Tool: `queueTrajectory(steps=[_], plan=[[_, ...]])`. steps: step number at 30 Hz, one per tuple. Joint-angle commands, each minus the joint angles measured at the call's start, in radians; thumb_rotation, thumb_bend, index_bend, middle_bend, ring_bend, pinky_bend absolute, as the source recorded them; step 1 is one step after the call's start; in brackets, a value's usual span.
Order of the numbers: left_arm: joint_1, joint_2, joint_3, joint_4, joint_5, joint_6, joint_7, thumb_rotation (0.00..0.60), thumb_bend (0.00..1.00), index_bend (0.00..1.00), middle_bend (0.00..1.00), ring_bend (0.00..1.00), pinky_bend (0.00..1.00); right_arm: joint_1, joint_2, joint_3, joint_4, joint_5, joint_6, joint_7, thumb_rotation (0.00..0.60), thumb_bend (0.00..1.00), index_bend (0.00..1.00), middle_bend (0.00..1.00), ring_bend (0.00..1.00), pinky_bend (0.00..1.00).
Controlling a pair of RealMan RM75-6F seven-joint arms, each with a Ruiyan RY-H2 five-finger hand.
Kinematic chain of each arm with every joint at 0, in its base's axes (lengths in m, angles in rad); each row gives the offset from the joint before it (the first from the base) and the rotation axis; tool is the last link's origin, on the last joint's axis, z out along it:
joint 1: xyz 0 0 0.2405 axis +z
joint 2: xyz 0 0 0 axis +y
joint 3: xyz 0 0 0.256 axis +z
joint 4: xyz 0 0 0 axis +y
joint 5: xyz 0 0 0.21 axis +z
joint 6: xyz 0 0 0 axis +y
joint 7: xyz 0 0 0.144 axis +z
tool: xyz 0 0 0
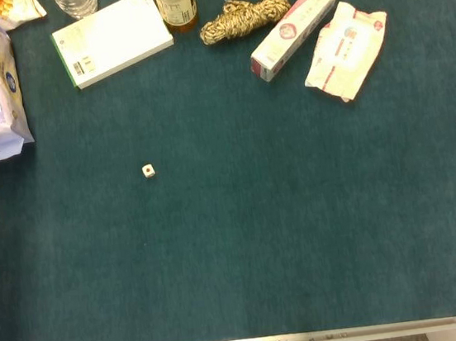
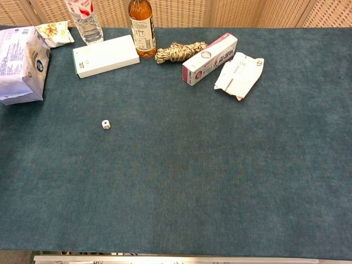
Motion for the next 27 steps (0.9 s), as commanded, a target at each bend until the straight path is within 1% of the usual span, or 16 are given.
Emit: queueTrajectory(steps=[1,7,9,10,13,16,18,20,22,27], plan=[[0.003,0.003,-0.003,-0.003,0.004,-0.002,0.001,0.600,0.32,0.00,0.29,0.29,0.39,0.001,0.000,0.000,0.000,-0.001,0.000,-0.001,0.600,0.30,0.29,0.32,0.20,0.17],[-0.011,0.018,-0.009,-0.016,0.042,-0.032,-0.001,0.600,0.32,0.00,0.29,0.30,0.39,0.004,0.001,0.002,-0.002,-0.004,0.000,-0.002,0.600,0.30,0.29,0.32,0.20,0.17],[-0.032,0.030,-0.006,-0.024,0.064,-0.068,-0.003,0.600,0.32,0.00,0.30,0.31,0.40,0.006,0.001,0.003,-0.002,-0.004,0.000,-0.002,0.600,0.30,0.29,0.32,0.20,0.17],[-0.044,0.038,-0.004,-0.029,0.073,-0.090,-0.008,0.600,0.32,0.00,0.33,0.32,0.42,0.006,0.001,0.003,-0.003,-0.004,0.000,-0.003,0.600,0.30,0.29,0.32,0.20,0.17],[-0.096,0.056,-0.007,-0.036,0.096,-0.177,-0.043,0.600,0.32,0.00,0.45,0.43,0.57,0.009,0.000,0.004,-0.004,-0.005,-0.002,-0.006,0.600,0.30,0.29,0.32,0.20,0.17],[-0.158,0.066,-0.015,-0.038,0.090,-0.288,-0.077,0.600,0.33,0.03,0.67,0.65,0.74,0.010,0.000,0.004,-0.004,-0.004,-0.003,-0.007,0.600,0.30,0.29,0.32,0.20,0.17],[-0.198,0.060,-0.024,-0.027,0.086,-0.351,-0.081,0.600,0.35,0.09,0.81,0.81,0.84,0.009,0.000,0.004,-0.004,-0.001,-0.003,-0.007,0.600,0.30,0.29,0.32,0.20,0.17],[-0.234,0.049,-0.030,-0.018,0.078,-0.409,-0.074,0.600,0.36,0.12,0.87,0.88,0.88,0.007,0.001,0.004,-0.002,0.002,-0.003,-0.007,0.600,0.30,0.29,0.32,0.20,0.17],[-0.265,0.042,-0.034,-0.015,0.059,-0.465,-0.074,0.600,0.36,0.15,0.91,0.91,0.92,0.006,0.001,0.003,-0.001,0.004,-0.002,-0.005,0.600,0.30,0.29,0.32,0.20,0.17],[-0.347,0.017,-0.051,-0.004,-0.039,-0.622,-0.040,0.600,0.36,0.16,0.95,0.95,0.97,0.003,0.002,0.004,0.004,0.008,0.000,-0.001,0.600,0.30,0.29,0.32,0.20,0.17]])
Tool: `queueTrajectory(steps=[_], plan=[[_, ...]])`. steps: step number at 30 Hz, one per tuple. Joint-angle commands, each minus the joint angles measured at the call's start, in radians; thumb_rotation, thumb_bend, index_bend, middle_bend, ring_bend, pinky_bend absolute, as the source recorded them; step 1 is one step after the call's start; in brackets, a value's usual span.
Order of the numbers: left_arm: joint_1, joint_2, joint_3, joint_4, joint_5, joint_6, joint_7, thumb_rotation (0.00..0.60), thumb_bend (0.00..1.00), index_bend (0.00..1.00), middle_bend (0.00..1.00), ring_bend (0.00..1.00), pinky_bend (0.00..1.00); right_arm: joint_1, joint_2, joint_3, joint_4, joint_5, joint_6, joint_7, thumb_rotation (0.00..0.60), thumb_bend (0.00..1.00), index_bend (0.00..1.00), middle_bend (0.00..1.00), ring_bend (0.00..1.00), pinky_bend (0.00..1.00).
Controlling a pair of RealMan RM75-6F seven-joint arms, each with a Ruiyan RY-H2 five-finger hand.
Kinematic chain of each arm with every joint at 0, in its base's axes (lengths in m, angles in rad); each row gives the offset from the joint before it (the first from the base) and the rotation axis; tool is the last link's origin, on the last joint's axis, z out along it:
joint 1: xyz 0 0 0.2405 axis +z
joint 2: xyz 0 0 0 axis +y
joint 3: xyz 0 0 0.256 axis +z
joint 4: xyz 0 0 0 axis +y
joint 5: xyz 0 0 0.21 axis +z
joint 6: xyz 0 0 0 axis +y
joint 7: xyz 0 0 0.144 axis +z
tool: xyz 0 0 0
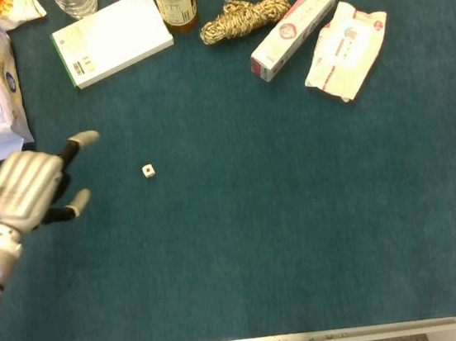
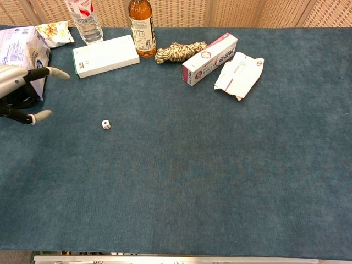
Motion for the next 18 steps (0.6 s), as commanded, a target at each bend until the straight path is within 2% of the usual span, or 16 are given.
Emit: queueTrajectory(steps=[1,8,14,18], plan=[[-0.076,-0.026,-0.017,0.016,-0.088,-0.117,0.035,0.600,0.36,0.16,0.95,0.95,0.97,-0.001,0.000,0.000,0.002,0.003,0.001,0.001,0.600,0.30,0.29,0.32,0.20,0.17],[-0.154,-0.073,-0.027,0.038,-0.242,-0.235,0.134,0.584,0.47,0.17,0.96,0.96,0.98,-0.006,0.000,0.001,0.010,0.009,0.002,0.010,0.600,0.30,0.29,0.32,0.20,0.17],[-0.203,-0.110,-0.008,0.050,-0.345,-0.273,0.232,0.522,0.47,0.17,0.96,0.96,0.98,-0.010,-0.002,0.001,0.019,0.012,0.006,0.020,0.600,0.30,0.29,0.32,0.20,0.17],[-0.230,-0.134,0.016,0.054,-0.421,-0.274,0.313,0.516,0.47,0.17,0.96,0.96,0.98,-0.012,-0.004,0.000,0.026,0.014,0.006,0.028,0.600,0.30,0.29,0.32,0.20,0.17]])
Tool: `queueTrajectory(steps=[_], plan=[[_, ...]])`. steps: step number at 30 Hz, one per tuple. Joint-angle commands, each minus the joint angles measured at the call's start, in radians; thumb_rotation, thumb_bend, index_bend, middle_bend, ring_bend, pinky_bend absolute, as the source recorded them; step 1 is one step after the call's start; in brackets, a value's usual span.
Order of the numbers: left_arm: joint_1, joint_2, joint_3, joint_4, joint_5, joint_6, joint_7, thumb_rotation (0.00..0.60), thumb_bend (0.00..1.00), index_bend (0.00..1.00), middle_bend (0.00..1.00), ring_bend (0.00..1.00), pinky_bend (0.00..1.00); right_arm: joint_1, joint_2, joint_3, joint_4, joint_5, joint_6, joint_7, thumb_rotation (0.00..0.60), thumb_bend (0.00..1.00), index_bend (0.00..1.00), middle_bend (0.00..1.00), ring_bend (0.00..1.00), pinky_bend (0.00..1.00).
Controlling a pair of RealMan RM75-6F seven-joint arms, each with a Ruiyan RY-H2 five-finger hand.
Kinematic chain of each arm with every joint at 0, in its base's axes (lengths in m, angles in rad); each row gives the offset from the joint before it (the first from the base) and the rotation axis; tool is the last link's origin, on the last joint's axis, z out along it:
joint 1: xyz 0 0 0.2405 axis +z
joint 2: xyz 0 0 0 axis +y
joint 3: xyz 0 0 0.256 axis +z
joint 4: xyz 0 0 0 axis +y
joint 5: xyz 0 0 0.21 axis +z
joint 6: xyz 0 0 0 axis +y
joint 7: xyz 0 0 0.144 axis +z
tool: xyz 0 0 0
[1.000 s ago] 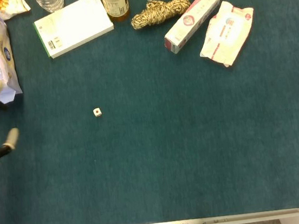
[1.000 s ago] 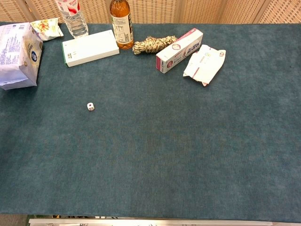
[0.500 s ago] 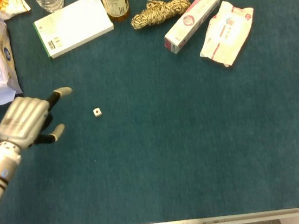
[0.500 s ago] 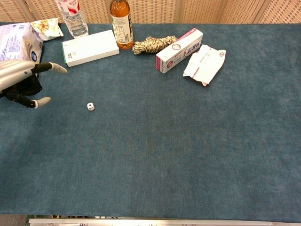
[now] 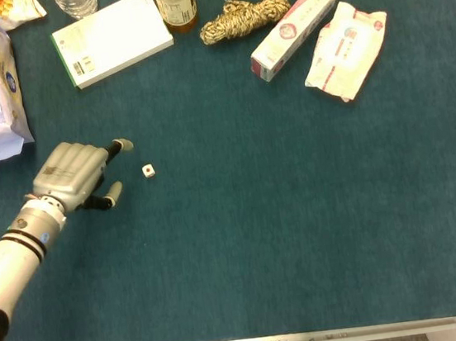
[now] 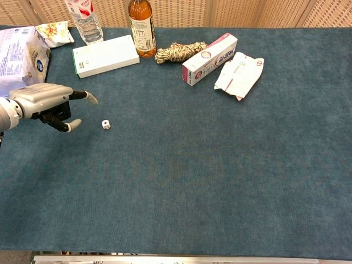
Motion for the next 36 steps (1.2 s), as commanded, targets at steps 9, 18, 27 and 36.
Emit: queueTrajectory(steps=[9,18,27,36], plan=[[-0.063,-0.056,0.058,-0.001,-0.149,0.013,0.137,0.502,0.47,0.17,0.96,0.97,0.99,-0.003,-0.006,-0.001,0.019,0.000,0.000,0.019,0.600,0.30,0.29,0.32,0.20,0.17],[-0.095,-0.087,0.075,0.003,-0.193,0.020,0.167,0.503,0.47,0.17,0.96,0.97,0.99,-0.009,-0.007,-0.001,0.034,0.006,0.002,0.035,0.600,0.30,0.29,0.32,0.20,0.17],[-0.113,-0.081,0.102,-0.032,-0.212,0.040,0.194,0.503,0.47,0.17,0.96,0.97,0.99,-0.011,-0.010,0.000,0.051,0.009,0.001,0.051,0.600,0.30,0.29,0.32,0.20,0.17],[-0.102,-0.034,0.149,-0.146,-0.172,0.096,0.228,0.502,0.47,0.17,0.96,0.97,0.99,-0.007,-0.014,0.002,0.055,0.008,-0.004,0.050,0.600,0.30,0.29,0.32,0.20,0.17]])
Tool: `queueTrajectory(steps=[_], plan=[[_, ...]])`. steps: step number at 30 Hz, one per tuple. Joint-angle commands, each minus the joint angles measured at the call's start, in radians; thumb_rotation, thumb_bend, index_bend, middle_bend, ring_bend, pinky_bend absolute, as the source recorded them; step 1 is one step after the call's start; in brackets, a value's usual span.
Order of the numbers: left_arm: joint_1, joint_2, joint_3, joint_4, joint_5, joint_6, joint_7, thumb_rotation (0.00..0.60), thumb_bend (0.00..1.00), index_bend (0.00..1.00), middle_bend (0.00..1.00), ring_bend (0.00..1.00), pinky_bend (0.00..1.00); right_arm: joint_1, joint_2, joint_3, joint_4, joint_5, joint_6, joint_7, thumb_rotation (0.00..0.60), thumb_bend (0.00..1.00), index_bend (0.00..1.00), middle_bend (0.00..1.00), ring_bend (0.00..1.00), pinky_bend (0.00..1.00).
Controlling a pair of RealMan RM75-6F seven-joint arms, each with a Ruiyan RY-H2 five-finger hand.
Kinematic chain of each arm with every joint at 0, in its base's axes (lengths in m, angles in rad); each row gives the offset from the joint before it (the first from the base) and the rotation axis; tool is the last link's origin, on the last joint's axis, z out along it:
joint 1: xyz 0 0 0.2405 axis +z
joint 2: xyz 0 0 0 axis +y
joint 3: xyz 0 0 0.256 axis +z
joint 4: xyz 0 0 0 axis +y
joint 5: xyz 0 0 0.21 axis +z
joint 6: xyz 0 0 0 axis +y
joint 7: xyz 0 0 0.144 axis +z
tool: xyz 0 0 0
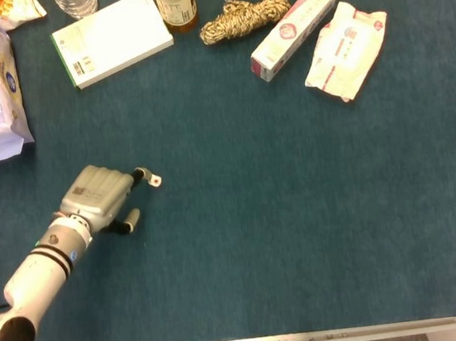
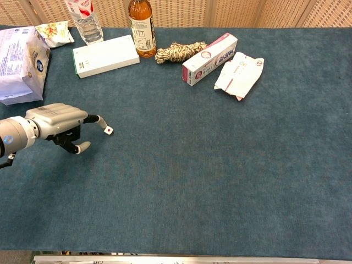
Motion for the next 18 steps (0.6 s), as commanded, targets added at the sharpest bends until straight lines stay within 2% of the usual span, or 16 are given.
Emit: queueTrajectory(steps=[1,7,18], plan=[[0.006,0.019,0.016,-0.041,0.025,0.016,0.005,0.503,0.47,0.17,0.96,0.97,0.99,0.001,0.000,0.000,-0.001,-0.001,-0.001,-0.002,0.600,0.30,0.29,0.32,0.20,0.17],[0.015,0.020,0.018,-0.058,0.055,0.046,0.004,0.502,0.47,0.17,0.96,0.96,0.98,0.001,-0.001,0.000,-0.004,0.000,-0.002,-0.006,0.600,0.30,0.29,0.32,0.20,0.17],[0.001,0.006,0.023,-0.016,-0.008,0.043,0.029,0.506,0.47,0.17,0.96,0.96,0.98,-0.002,0.000,-0.001,-0.004,0.001,-0.002,-0.005,0.600,0.30,0.29,0.32,0.20,0.17]])
